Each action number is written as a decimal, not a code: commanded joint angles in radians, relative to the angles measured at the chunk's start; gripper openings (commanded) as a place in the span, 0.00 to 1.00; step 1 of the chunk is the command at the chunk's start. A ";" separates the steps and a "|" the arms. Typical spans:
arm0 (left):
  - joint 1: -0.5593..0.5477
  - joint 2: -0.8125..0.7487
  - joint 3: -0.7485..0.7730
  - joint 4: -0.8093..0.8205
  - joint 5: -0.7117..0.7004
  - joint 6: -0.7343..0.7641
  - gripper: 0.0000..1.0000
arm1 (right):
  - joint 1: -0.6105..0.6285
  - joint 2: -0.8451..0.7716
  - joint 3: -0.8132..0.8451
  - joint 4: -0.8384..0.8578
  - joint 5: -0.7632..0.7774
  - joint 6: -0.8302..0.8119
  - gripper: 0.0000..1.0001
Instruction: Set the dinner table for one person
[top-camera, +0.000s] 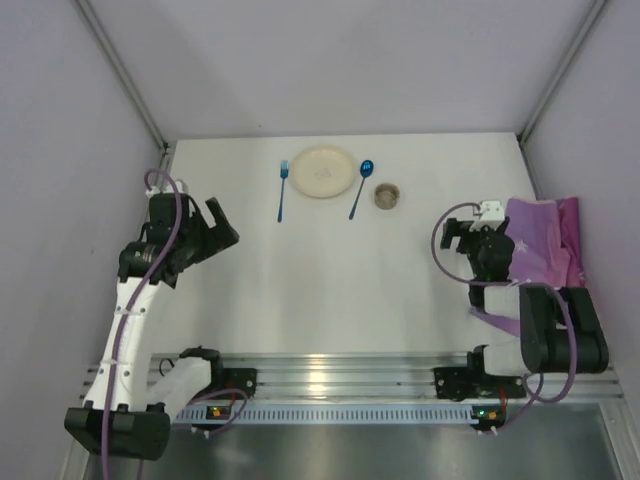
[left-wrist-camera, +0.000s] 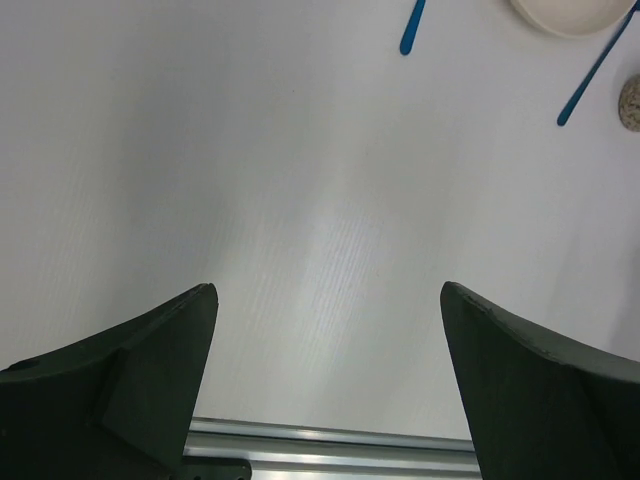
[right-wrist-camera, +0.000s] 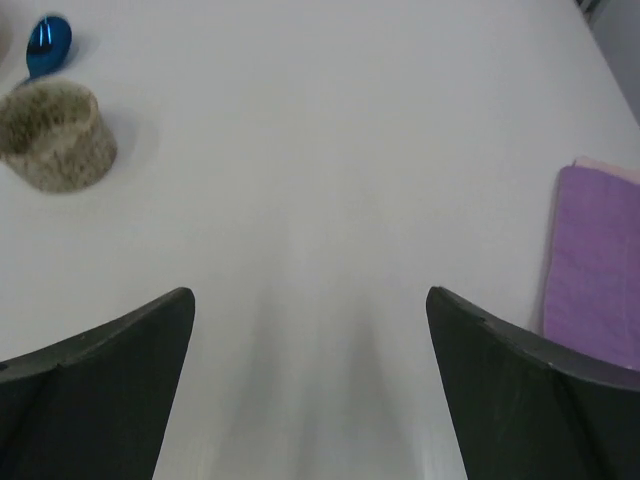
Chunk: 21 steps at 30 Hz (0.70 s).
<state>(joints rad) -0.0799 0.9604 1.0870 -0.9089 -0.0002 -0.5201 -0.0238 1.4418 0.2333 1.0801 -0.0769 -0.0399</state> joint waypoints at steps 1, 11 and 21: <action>0.005 0.012 0.056 -0.044 -0.067 0.008 0.99 | 0.016 -0.203 0.206 -0.299 0.153 0.088 1.00; 0.005 -0.022 -0.079 0.085 0.092 -0.012 0.98 | 0.002 -0.236 0.711 -1.472 0.338 0.500 1.00; 0.002 -0.107 -0.150 0.053 0.224 0.034 0.96 | -0.266 -0.131 0.646 -1.752 0.359 0.528 1.00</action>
<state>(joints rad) -0.0792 0.9005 0.9630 -0.8749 0.1654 -0.5022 -0.2077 1.3025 0.8627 -0.5648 0.2584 0.4835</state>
